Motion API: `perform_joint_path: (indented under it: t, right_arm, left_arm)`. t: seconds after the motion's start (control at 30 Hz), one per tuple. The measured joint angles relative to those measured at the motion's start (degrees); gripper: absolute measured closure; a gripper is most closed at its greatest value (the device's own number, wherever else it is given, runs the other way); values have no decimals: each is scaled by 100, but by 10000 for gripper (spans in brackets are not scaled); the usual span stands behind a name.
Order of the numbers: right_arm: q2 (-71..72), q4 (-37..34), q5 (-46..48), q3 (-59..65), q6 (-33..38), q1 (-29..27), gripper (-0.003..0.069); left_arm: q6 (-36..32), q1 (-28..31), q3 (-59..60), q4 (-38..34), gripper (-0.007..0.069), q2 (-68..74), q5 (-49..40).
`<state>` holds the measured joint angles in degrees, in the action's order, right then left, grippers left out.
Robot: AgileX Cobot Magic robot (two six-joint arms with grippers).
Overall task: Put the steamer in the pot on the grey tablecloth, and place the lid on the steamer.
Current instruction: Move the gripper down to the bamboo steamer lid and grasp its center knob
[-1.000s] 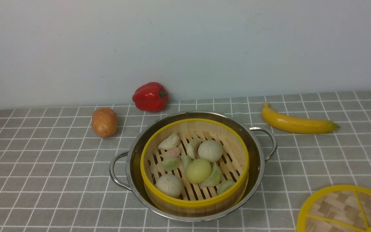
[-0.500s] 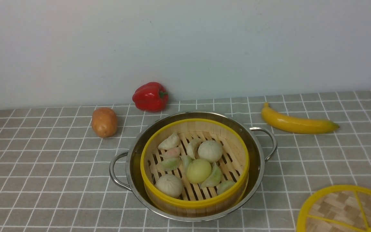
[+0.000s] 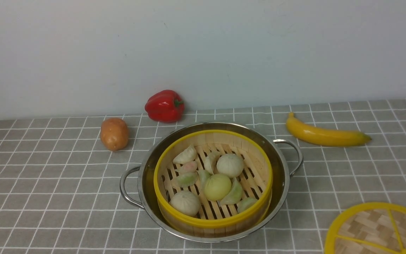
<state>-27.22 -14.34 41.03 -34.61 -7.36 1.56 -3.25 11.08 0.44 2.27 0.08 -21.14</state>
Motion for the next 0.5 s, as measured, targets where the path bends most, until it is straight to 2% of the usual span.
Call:
perform_joint_path:
  t: [0.13,0.4,0.5]
  right_arm:
    - [-565,-96,549,-34,264,0,414]
    - [-1148,919,2150,-34,1002,0,414]
    - [-1626,901,2310,-36,1135,0,414]
  left_arm:
    - [0,0,0,0,382,0,0]
    - [0,0,0,0,382,0,0]
    - [0,0,0,0,382,0,0]
